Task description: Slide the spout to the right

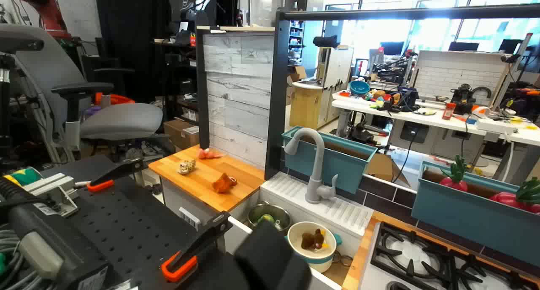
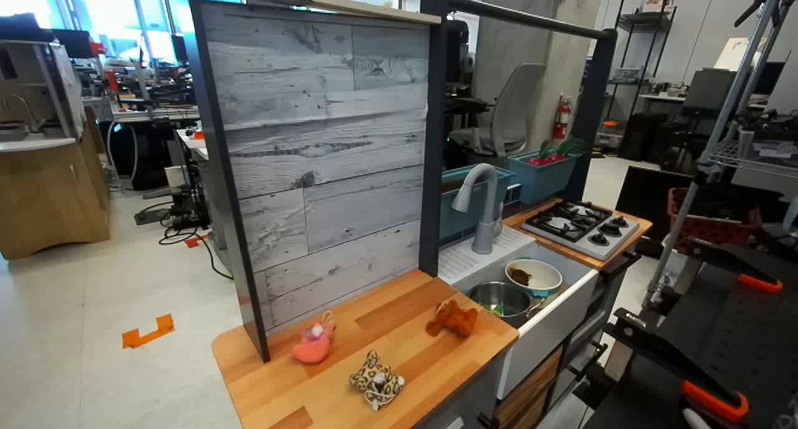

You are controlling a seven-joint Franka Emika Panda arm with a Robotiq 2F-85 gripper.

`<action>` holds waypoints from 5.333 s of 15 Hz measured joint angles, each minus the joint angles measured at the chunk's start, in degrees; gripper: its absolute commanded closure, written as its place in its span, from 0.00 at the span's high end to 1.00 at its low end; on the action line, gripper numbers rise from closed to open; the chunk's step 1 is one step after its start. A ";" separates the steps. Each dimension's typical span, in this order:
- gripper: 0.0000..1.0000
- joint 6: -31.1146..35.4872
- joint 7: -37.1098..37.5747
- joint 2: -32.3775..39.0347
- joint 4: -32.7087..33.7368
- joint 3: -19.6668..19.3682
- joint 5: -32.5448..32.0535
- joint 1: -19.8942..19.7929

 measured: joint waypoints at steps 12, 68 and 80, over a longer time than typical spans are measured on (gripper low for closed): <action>1.00 0.02 0.00 -0.02 0.09 0.00 0.00 0.00; 1.00 65.49 36.02 61.83 7.20 -0.31 -3.40 14.41; 1.00 78.10 37.90 68.66 12.32 -3.72 9.09 23.31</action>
